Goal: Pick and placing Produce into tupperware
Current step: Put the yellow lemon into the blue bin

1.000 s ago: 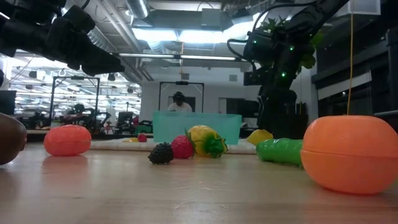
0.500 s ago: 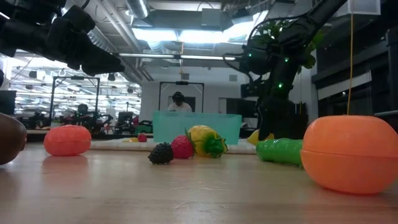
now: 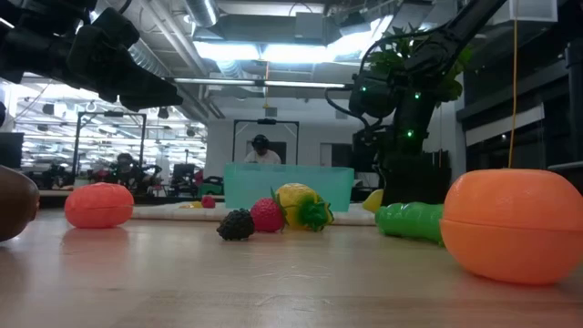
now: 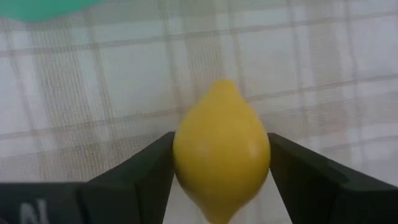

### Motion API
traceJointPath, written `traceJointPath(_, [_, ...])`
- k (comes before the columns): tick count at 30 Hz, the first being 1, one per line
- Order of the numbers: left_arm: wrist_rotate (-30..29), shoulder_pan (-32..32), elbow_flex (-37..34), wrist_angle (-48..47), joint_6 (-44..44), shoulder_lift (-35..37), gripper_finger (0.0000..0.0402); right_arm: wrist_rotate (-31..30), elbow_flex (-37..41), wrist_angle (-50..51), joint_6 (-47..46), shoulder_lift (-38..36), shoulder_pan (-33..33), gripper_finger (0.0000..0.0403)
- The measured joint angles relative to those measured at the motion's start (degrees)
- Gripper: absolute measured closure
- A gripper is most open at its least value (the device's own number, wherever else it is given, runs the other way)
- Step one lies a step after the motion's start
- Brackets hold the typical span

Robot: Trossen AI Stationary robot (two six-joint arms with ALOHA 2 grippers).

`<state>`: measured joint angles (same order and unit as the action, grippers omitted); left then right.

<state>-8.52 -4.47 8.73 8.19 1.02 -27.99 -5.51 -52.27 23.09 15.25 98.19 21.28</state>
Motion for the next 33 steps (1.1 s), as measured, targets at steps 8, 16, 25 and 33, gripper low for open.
traceJointPath(8, [0.0,0.0,0.0,0.0,0.0,0.0,0.0180,0.0,0.0,-1.1,-0.4,0.0,0.0,0.0194])
traceJointPath(16, [0.0,0.0,0.0,0.0,0.0,0.0,0.0180,0.0,0.0,-1.5,-5.0,0.0,0.0,0.0189])
traceJointPath(25, [0.0,0.0,0.0,0.0,0.1,0.0,0.0180,0.6,-4.6,6.4,-4.7,-3.3,0.0,0.0193])
traceJointPath(33, [0.0,0.0,0.0,0.0,0.0,0.0,0.0180,0.8,-4.9,8.9,-6.4,-11.7,1.2,0.0193])
